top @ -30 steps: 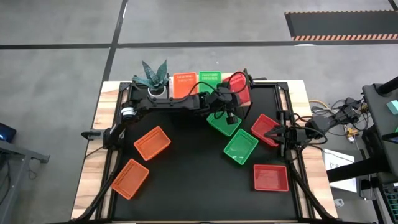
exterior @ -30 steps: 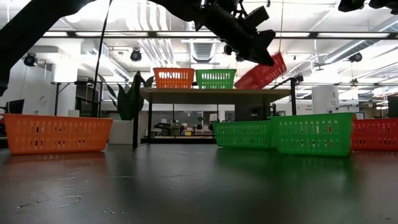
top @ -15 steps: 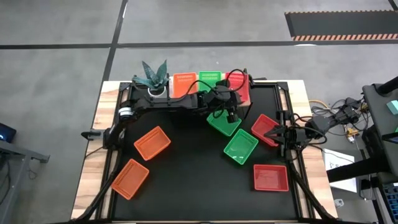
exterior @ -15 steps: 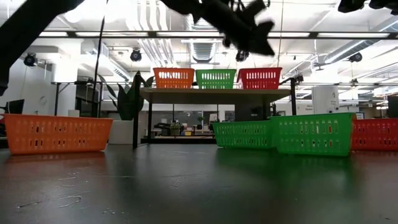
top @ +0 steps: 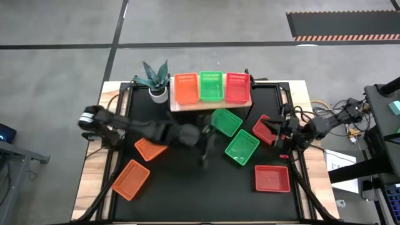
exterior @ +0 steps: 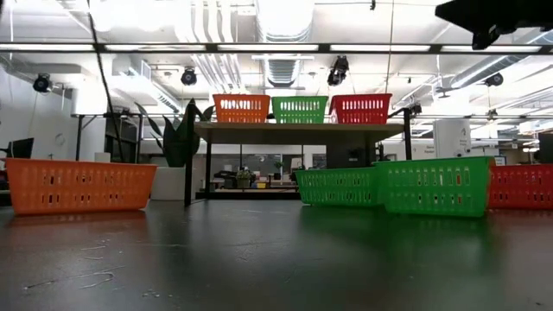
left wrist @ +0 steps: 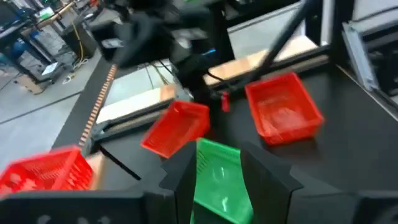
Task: Stack baskets on shelf by color
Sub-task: Put the bottom left red bin on the shelf
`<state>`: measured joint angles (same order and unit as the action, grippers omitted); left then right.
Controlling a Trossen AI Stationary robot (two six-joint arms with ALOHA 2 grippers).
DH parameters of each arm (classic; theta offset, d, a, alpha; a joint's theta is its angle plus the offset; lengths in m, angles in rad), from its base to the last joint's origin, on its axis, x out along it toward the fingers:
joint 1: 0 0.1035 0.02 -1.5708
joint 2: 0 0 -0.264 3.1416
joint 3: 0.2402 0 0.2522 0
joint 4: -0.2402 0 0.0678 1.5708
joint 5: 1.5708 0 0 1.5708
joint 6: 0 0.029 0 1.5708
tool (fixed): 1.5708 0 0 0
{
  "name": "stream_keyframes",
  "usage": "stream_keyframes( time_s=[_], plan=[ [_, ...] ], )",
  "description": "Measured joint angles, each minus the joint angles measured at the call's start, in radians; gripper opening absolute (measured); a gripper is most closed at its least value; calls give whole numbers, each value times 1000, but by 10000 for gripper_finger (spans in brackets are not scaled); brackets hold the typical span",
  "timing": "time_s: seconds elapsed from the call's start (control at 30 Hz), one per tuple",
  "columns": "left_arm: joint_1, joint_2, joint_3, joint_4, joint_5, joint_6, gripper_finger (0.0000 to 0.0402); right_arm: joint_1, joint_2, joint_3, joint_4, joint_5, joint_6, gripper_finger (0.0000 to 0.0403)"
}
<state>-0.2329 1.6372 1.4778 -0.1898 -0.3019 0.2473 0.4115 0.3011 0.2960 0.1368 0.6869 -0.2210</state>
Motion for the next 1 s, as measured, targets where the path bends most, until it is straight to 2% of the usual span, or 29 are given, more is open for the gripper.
stream_keyframes(
  time_s=[0.17, 0.27, 0.37, 0.57, 0.7, 0.83, 1.0],
  plan=[
    [-117, -147, -229, 119, -153, -5, 109, -3, 139, 82, -40, 27, 109, 9],
    [-154, -224, -335, 184, -182, -10, 109, -30, 236, 162, -64, 53, 156, 9],
    [-173, -296, -418, 231, -188, -32, 109, -77, 328, 277, -173, 55, 229, 9],
    [-183, -412, -535, 318, -188, -43, 109, -233, 508, 576, -592, 43, 469, 9],
    [-182, -463, -589, 368, -190, -30, 109, -401, 615, 788, -894, 15, 566, 9],
    [-182, -495, -614, 379, -189, -23, 109, -587, 711, 962, -1073, -116, 558, 9],
    [-182, -514, -619, 377, -190, -13, 109, -856, 807, 1116, -1130, -437, 431, 9]
  ],
)
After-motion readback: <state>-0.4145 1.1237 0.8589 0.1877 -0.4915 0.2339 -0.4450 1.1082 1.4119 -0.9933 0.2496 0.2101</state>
